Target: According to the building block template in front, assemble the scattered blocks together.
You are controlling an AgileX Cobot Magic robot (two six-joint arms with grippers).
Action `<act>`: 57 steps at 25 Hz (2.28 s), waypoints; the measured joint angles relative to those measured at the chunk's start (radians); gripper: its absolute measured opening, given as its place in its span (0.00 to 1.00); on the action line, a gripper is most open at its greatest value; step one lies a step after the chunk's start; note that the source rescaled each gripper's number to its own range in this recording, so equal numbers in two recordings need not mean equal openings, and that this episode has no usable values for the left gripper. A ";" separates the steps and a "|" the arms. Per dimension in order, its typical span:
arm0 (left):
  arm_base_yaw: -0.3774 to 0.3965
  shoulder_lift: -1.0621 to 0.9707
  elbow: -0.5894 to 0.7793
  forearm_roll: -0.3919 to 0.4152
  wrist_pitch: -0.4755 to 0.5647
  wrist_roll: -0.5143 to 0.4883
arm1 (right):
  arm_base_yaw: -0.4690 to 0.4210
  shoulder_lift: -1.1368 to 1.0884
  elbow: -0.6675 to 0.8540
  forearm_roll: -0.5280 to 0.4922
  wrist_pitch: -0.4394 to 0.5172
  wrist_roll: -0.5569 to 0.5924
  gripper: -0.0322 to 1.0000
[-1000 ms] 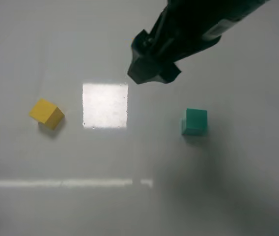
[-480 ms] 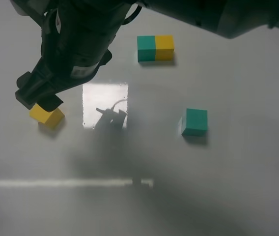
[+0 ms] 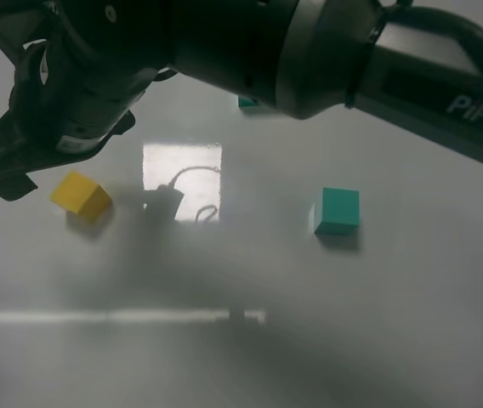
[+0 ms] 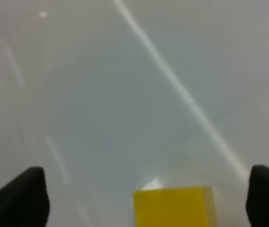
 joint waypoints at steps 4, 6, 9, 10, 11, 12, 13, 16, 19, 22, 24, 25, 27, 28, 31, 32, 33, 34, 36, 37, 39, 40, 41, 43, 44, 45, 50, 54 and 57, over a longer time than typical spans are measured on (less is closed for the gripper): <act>0.000 0.000 0.000 0.000 0.000 0.000 | 0.020 0.029 0.000 -0.044 -0.035 0.000 1.00; 0.000 0.000 0.000 0.000 0.000 0.000 | 0.023 0.045 0.000 -0.074 -0.033 0.000 1.00; 0.000 0.000 0.000 0.000 0.000 0.000 | 0.023 0.065 0.000 -0.123 -0.024 0.000 1.00; 0.000 0.000 0.000 0.000 0.000 0.000 | 0.023 0.073 0.000 -0.140 -0.021 0.000 1.00; 0.000 0.000 0.000 0.000 0.000 0.000 | 0.023 0.076 0.000 -0.156 -0.021 0.001 1.00; 0.000 0.000 0.000 0.000 0.000 0.000 | 0.023 0.079 0.000 -0.167 -0.020 0.001 1.00; 0.000 0.000 0.000 0.000 0.000 0.000 | 0.023 0.081 0.000 -0.174 -0.016 0.002 1.00; 0.000 0.000 0.000 0.000 0.000 0.000 | 0.023 0.084 0.000 -0.184 -0.005 0.003 1.00; 0.000 0.000 0.000 0.000 0.000 0.000 | 0.023 0.092 0.000 -0.189 0.014 0.001 1.00; 0.000 0.000 0.000 0.000 0.000 0.000 | 0.023 0.099 0.000 -0.193 0.032 -0.008 1.00; 0.000 0.000 0.000 0.000 0.000 0.000 | 0.023 0.102 0.000 -0.198 0.034 -0.016 1.00; 0.000 0.000 0.000 0.000 0.000 0.000 | 0.023 0.103 0.000 -0.201 0.034 -0.020 1.00; 0.000 0.000 0.000 0.000 0.000 0.000 | 0.023 0.104 0.000 -0.203 0.039 -0.027 1.00; 0.000 0.000 0.000 0.000 0.000 0.000 | 0.023 0.105 0.000 -0.206 0.043 -0.034 1.00; 0.000 0.000 0.000 0.000 0.000 0.000 | 0.023 0.108 0.000 -0.212 0.050 -0.043 0.96; 0.000 0.000 0.000 0.000 0.000 0.000 | 0.023 0.109 0.000 -0.219 0.051 -0.046 0.91; 0.000 0.000 0.000 0.000 0.000 0.000 | 0.023 0.110 0.000 -0.226 0.053 -0.046 0.85; 0.000 0.000 0.000 0.000 0.000 0.000 | 0.023 0.111 0.000 -0.229 0.054 -0.047 0.77; 0.000 0.000 0.000 0.000 0.000 0.000 | 0.023 0.111 0.000 -0.236 0.054 -0.048 0.51; 0.000 0.000 0.000 0.000 0.000 0.000 | 0.023 0.111 0.000 -0.236 0.054 -0.049 0.37; 0.000 0.000 0.000 0.000 0.000 0.000 | 0.023 0.111 0.000 -0.243 0.054 -0.049 0.03; 0.000 0.000 0.000 0.000 0.000 0.000 | 0.023 0.111 0.000 -0.245 0.054 -0.049 0.03; 0.000 0.000 0.000 0.000 0.000 -0.001 | 0.023 0.111 0.000 -0.247 0.054 -0.049 0.03; 0.000 0.000 0.000 0.000 0.000 -0.001 | 0.023 0.109 0.000 -0.245 0.055 -0.065 0.03; 0.000 0.000 0.000 0.000 0.000 -0.001 | 0.023 0.102 0.000 -0.239 0.062 -0.075 0.03; 0.000 0.000 0.000 0.000 0.000 -0.001 | 0.023 0.093 0.000 -0.229 0.069 -0.093 0.03; 0.000 0.000 0.000 0.000 0.000 -0.001 | 0.024 -0.009 0.000 -0.156 0.142 -0.259 0.03; 0.000 0.000 0.000 0.000 0.000 -0.001 | 0.024 -0.099 0.000 -0.125 0.276 -0.426 0.03; 0.000 0.000 0.000 0.000 0.000 -0.001 | 0.023 -0.150 0.002 -0.117 0.385 -0.517 0.03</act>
